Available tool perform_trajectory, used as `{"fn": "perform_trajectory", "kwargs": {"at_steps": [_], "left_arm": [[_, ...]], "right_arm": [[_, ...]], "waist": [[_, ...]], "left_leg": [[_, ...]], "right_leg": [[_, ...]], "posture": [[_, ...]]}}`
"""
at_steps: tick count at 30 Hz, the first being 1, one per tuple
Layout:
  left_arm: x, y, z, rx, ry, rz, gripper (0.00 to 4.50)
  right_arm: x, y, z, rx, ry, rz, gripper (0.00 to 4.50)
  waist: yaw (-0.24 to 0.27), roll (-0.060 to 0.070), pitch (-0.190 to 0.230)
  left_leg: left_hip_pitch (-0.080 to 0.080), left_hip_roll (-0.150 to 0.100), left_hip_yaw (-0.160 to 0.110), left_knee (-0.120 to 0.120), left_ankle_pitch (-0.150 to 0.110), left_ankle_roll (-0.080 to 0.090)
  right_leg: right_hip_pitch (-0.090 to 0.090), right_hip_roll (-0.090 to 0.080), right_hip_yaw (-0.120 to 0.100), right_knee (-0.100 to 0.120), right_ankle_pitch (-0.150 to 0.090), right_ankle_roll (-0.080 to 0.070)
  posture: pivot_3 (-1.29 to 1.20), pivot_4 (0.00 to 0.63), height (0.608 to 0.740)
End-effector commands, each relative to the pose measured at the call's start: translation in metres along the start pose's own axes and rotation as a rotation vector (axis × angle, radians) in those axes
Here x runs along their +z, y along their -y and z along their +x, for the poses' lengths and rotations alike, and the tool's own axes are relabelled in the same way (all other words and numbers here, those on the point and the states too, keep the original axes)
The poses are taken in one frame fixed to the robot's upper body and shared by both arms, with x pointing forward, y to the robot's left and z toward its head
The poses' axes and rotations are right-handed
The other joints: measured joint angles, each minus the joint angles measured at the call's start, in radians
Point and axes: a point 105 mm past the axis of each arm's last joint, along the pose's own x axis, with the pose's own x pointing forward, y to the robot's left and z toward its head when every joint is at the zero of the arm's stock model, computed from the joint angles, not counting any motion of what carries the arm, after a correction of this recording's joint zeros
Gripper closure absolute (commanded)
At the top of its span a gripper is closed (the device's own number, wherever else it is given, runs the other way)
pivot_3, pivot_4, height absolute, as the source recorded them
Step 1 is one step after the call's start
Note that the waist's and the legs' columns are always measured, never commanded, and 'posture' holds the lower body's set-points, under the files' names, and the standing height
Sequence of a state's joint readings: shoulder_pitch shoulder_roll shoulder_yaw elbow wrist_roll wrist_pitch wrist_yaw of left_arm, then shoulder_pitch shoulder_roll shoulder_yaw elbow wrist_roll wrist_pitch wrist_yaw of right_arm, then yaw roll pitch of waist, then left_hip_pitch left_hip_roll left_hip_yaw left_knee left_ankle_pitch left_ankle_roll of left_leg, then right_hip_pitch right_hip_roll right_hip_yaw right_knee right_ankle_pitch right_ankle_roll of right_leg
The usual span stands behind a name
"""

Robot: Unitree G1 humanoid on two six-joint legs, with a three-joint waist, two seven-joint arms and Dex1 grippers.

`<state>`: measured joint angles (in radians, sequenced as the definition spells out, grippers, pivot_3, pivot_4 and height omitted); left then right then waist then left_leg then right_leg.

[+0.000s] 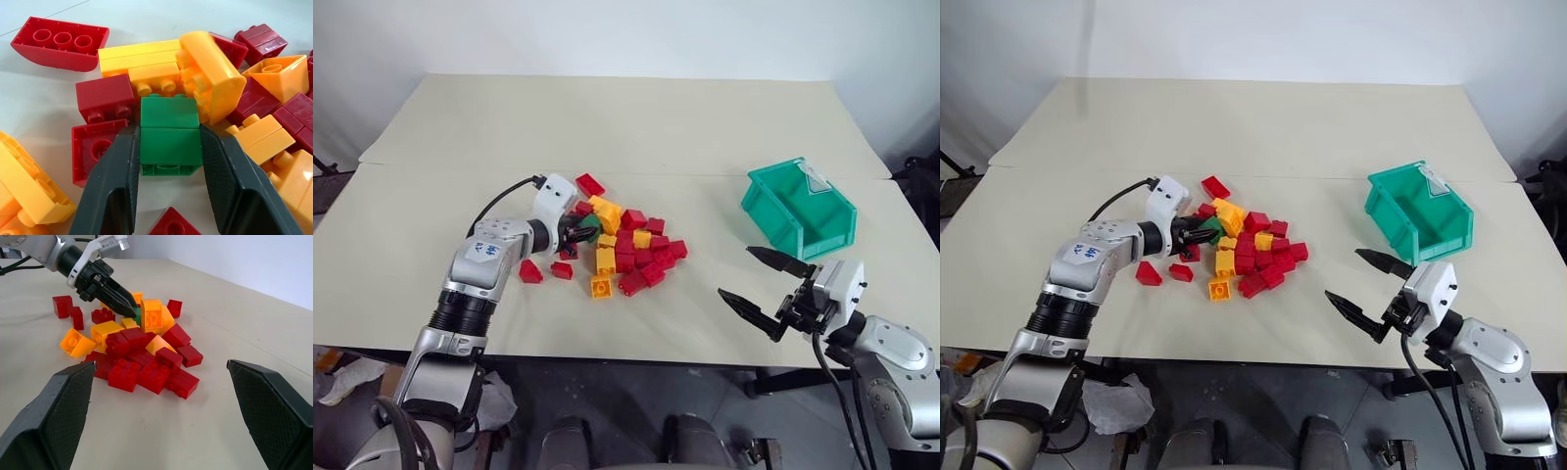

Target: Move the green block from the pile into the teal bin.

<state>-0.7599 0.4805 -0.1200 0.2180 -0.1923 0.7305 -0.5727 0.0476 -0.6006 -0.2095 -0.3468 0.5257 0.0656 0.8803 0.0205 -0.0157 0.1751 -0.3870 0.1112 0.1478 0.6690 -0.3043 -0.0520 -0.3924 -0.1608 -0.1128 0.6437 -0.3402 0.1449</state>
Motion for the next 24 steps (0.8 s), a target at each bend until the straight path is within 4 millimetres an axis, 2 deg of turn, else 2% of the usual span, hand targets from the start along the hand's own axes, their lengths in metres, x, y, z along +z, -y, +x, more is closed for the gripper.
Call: {"fn": "perform_trajectory", "kwargs": {"at_steps": [1,4,8,11,13,15,18,21,24], "left_arm": [[-0.020,-0.008,-0.001,0.008,-0.051,0.013,3.04],[-0.006,-0.021,-0.012,0.006,0.049,0.078,3.04],[0.031,-0.024,-0.036,-0.106,0.326,0.178,3.04],[0.044,-0.017,-0.053,-0.222,0.397,0.299,3.04],[0.057,-0.012,-0.056,-0.272,0.446,0.322,3.04],[0.074,0.001,-0.058,-0.366,0.507,0.339,3.04],[0.086,0.029,-0.048,-0.522,0.514,0.388,3.04],[0.081,0.069,-0.019,-0.683,0.438,0.465,3.04],[0.081,0.106,0.017,-0.754,0.408,0.513,3.04]], "right_arm": [[0.011,-0.001,0.003,0.005,0.034,-0.044,0.00],[0.011,-0.001,0.003,0.006,0.034,-0.046,0.00],[0.011,-0.001,0.001,0.003,0.031,-0.044,0.00],[0.011,-0.001,-0.002,-0.001,0.023,-0.047,0.00],[0.012,0.000,-0.004,-0.011,0.017,-0.050,0.00],[0.013,0.001,-0.008,-0.026,0.010,-0.056,0.00],[0.014,0.004,-0.016,-0.062,-0.006,-0.062,0.00],[0.013,0.008,-0.029,-0.119,-0.031,-0.066,0.00],[0.011,0.011,-0.043,-0.173,-0.064,-0.068,0.00]], "waist": [[0.000,0.000,0.000],[0.000,0.000,0.000],[-0.003,-0.001,0.001],[0.003,-0.001,0.001],[0.008,-0.001,0.001],[0.014,-0.001,0.001],[0.021,-0.001,0.001],[0.027,-0.001,0.001],[0.034,-0.001,0.001]], "left_leg": [[0.000,0.000,0.000,0.000,0.000,0.000],[0.000,0.000,0.000,0.000,0.000,0.000],[-0.001,0.000,0.001,-0.001,0.000,0.000],[-0.003,0.000,0.001,-0.001,0.000,0.000],[-0.003,0.000,0.001,-0.001,0.000,0.000],[-0.004,0.000,0.000,-0.001,0.000,0.001],[-0.004,-0.001,0.000,-0.001,-0.001,0.002],[-0.004,-0.001,0.001,-0.001,-0.001,0.002],[-0.004,-0.002,0.001,-0.002,-0.001,0.002]], "right_leg": [[0.000,0.000,0.000,0.000,0.000,0.000],[0.000,0.000,0.000,0.000,0.000,0.000],[-0.002,0.000,0.000,0.000,0.000,0.000],[-0.002,0.000,0.000,0.000,0.000,0.000],[-0.002,0.000,-0.001,-0.001,0.000,0.000],[-0.002,0.000,-0.001,-0.001,0.000,0.001],[-0.001,0.000,-0.001,-0.003,0.001,0.001],[-0.001,0.000,-0.001,-0.005,0.001,0.002],[0.000,0.000,-0.001,-0.007,0.001,0.002]], "posture": [[0.00,0.150,0.740],[0.00,0.150,0.740],[0.00,0.150,0.740],[0.00,0.150,0.740],[0.00,0.150,0.740],[0.00,0.150,0.740],[0.00,0.150,0.740],[0.00,0.150,0.740],[0.00,0.150,0.740]]}}
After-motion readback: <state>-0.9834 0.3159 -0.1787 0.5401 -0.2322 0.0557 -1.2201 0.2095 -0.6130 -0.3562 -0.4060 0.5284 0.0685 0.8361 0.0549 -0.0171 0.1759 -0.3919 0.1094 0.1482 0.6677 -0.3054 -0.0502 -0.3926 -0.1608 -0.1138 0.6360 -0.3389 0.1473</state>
